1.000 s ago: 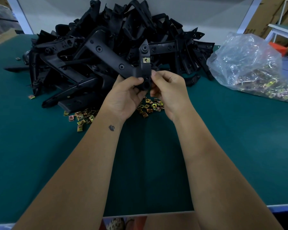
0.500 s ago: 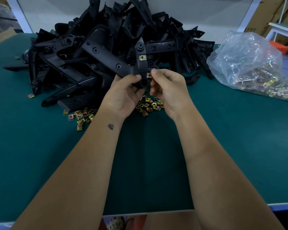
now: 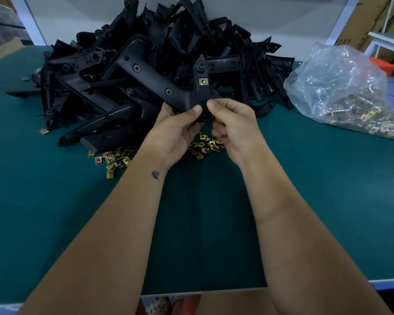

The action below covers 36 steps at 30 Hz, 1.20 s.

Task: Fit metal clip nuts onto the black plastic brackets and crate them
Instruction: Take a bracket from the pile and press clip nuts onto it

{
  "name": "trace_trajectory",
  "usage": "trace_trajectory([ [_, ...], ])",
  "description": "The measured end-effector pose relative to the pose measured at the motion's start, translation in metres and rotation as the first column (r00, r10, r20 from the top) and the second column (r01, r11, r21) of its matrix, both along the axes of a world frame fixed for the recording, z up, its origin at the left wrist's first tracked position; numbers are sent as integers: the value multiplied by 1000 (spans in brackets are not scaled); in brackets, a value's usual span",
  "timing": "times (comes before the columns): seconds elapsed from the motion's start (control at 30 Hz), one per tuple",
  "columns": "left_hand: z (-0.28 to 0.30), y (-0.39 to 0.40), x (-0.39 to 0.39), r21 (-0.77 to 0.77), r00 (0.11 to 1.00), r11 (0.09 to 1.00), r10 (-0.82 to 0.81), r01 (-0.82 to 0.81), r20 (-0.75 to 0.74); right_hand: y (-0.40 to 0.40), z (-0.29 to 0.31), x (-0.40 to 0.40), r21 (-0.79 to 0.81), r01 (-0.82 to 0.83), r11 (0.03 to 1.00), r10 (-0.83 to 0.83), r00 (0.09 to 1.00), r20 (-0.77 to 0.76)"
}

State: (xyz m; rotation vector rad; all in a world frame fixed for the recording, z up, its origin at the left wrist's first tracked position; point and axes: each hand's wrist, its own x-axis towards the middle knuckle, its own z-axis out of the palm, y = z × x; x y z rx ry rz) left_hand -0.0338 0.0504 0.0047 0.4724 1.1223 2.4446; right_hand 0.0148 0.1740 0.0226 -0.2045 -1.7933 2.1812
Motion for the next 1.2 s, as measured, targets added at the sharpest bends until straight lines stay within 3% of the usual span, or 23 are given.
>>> trace_trajectory([
  [0.23, -3, 3, 1, -58, 999, 998, -9, 6, -49, 0, -3, 0, 0, -46, 999, 46, 998, 38],
  [0.5, -4, 4, -3, 72, 999, 997, 4, -7, 35, -10, 0, -1, 154, 81, 985, -73, 996, -59],
  [0.67, -7, 5, -7, 80, 997, 995, 63, -67, 50, -18, -5, -3, 501, 272, 822, -196, 960, -201],
  [0.77, -9, 5, -8, 70, 997, 995, 70, -72, 33, -20, -9, -4, 621, 329, 711, -241, 944, -225],
  [1.0, -9, 9, -8, 72, 995, 994, 83, -87, 49, -23, -7, -4, 707, 371, 603, -303, 925, -227],
  [1.2, -8, 9, -8, 73, 990, 991, 108, -114, 87, -24, -6, -3, 714, 382, 587, -305, 921, -242],
])
